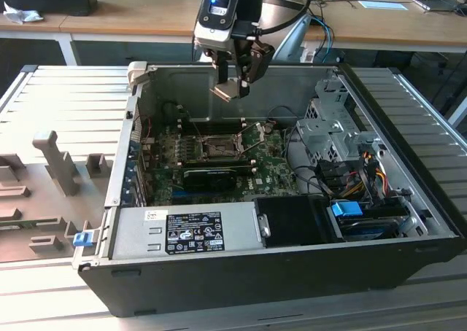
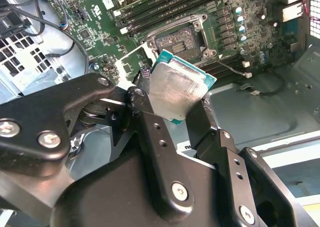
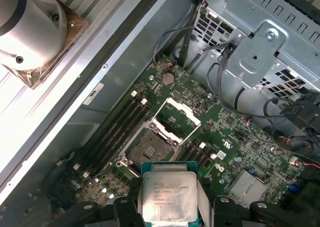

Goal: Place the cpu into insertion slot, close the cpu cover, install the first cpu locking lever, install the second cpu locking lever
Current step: 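Place the cpu into insertion slot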

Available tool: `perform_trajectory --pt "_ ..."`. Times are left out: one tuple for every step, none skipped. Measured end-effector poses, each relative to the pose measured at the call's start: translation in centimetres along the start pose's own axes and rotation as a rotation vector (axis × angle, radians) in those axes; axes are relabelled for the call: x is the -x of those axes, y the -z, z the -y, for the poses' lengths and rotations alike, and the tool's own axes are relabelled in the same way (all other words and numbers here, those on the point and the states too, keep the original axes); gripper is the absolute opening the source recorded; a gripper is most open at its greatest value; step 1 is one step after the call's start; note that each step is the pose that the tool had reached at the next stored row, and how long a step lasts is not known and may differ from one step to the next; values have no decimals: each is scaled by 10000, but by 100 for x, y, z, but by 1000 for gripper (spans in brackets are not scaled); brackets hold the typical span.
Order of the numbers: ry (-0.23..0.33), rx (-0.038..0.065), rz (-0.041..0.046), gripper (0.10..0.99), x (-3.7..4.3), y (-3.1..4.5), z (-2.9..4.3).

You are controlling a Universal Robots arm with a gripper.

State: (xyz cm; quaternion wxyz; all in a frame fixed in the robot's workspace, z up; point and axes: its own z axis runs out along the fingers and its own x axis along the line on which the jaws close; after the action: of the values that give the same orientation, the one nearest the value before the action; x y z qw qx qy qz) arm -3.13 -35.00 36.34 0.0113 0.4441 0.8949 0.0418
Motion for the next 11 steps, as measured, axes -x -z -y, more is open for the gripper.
perform_trajectory --pt "-55 0 5 529 0 -1 0" --pt "-83 1 7 529 0 -2 0" --pt "-123 3 10 529 0 -2 0" --pt "-191 3 16 529 0 -3 0" --pt "-254 4 22 529 0 -5 0" --pt "-313 5 27 529 0 -6 1" --pt "-367 6 31 529 0 -7 1" --pt "-400 6 34 529 0 -7 1" --pt "-436 7 37 529 0 -8 1" --pt "-499 8 42 529 0 -9 1" --pt "-536 9 45 529 0 -10 1"
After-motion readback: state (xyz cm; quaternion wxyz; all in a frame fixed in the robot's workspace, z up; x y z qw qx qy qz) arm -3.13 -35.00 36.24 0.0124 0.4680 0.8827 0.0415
